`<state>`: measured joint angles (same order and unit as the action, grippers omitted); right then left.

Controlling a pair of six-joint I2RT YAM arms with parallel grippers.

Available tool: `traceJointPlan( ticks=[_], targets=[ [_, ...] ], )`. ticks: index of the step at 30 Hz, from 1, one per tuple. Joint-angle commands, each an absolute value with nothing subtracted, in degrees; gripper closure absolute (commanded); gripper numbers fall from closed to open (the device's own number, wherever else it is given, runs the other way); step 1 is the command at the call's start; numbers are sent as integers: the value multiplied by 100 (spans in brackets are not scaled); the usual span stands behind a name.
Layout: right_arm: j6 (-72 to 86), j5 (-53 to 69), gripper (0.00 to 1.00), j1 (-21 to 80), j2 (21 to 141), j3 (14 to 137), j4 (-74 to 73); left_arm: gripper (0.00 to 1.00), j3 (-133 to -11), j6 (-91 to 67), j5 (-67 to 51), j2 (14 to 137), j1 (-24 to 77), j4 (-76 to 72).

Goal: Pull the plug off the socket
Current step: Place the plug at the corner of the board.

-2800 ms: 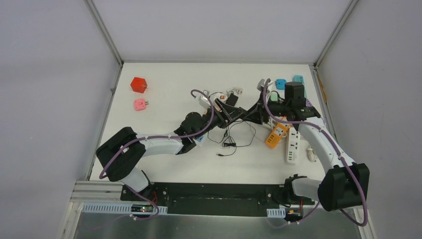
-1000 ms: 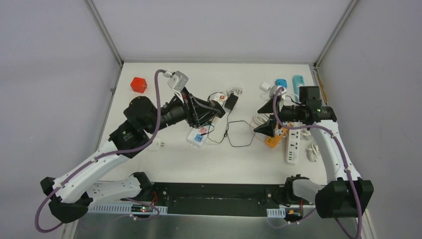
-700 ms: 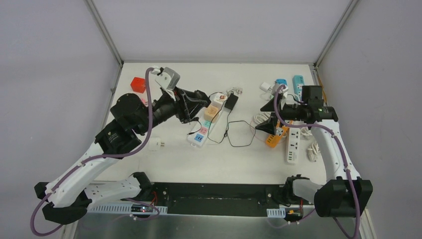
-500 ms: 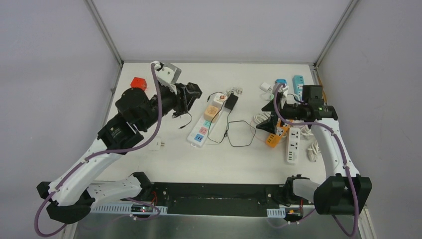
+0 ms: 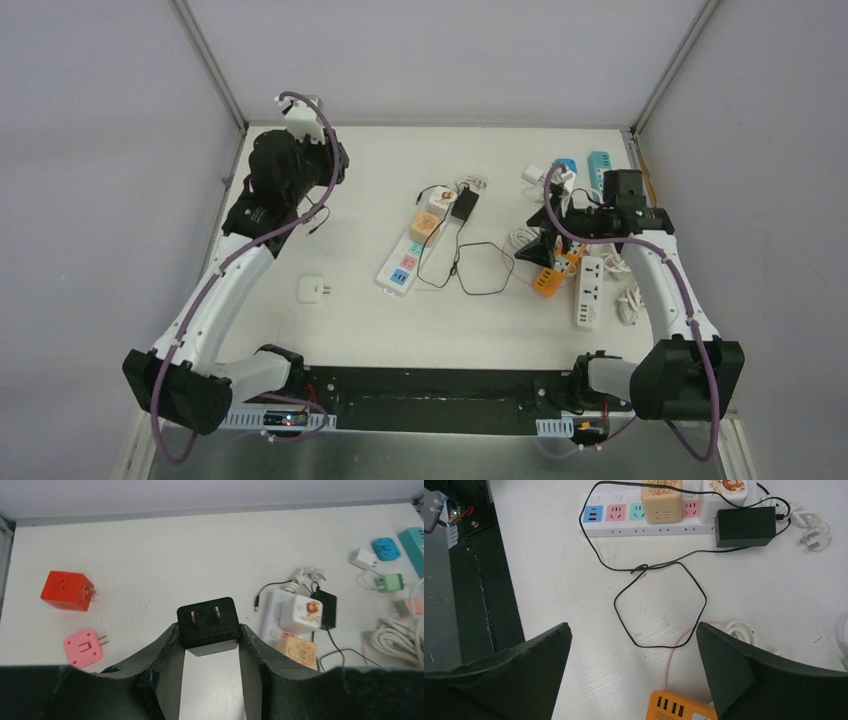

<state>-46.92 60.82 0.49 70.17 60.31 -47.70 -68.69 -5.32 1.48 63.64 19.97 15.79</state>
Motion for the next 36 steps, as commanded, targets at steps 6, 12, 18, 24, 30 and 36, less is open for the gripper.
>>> traceJointPlan(
  ticks=[6,12,18,24,30,36],
  targets=[
    [-5008,6106,0,18,7137,6266,-4931,100,-6258,-1204,-370,7380,360,-48],
    [-5056,6135,0,17,7164,6245,-4956,100,-6344,-1535,-476,8467,-376,-354],
    [-5072,6153,0,17,7192,6227,-4961,100,-6419,-1643,228,9099,-587,-333],
    [-5090,6138,0,15,7213,6214,-4960,100,-6671,-1940,294,9666,-781,-236],
    [-5092,6110,0,18,7266,6205,-4945,100,-7212,-2424,196,10299,-963,395],
    [-5098,6095,0,18,7334,6205,-4944,91,-7478,-2743,115,10628,-1113,721]
  ],
)
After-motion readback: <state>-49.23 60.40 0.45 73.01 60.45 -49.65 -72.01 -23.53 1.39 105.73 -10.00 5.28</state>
